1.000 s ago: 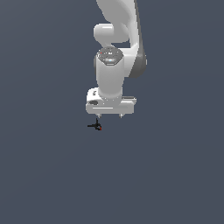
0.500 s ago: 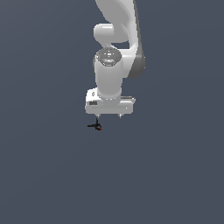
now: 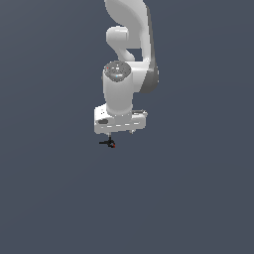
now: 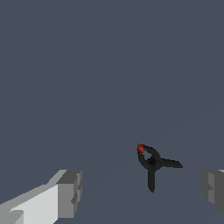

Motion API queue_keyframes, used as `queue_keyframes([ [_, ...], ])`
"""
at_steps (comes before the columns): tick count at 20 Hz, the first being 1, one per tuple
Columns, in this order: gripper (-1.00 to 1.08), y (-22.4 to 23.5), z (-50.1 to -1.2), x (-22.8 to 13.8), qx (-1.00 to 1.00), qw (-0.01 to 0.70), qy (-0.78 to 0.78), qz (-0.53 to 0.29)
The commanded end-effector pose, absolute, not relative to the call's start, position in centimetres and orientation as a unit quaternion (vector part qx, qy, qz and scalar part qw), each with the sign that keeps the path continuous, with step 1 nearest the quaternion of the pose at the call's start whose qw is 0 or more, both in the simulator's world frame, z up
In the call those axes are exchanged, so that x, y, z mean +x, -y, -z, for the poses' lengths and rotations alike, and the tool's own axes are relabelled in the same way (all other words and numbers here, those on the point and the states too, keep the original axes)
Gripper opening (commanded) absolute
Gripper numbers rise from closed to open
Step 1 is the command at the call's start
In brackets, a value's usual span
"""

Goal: Pick up the object and move it to a goal position.

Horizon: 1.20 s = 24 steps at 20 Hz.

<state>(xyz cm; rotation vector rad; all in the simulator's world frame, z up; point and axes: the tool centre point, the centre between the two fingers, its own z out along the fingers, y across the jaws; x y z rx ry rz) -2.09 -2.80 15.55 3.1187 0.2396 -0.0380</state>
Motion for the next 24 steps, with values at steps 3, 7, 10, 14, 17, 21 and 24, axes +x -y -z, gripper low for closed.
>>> queue_keyframes([
  [3,1.00,3.9,-14.2,-2.5,0.992,0.006,-0.125,0.011],
  [7,1.00,4.9,-12.9,-3.0,0.985,0.006,-0.170,0.010],
  [10,1.00,5.6,-12.0,-3.4,0.979,0.005,-0.204,0.009],
  [14,1.00,6.5,-10.8,-3.9,0.968,0.004,-0.249,0.008],
  [17,1.00,7.1,-9.9,-4.3,0.959,0.004,-0.283,0.007],
  [21,1.00,7.9,-8.7,-4.9,0.945,0.003,-0.326,0.005],
  [24,1.00,8.4,-8.0,-5.3,0.935,0.002,-0.354,0.004],
])
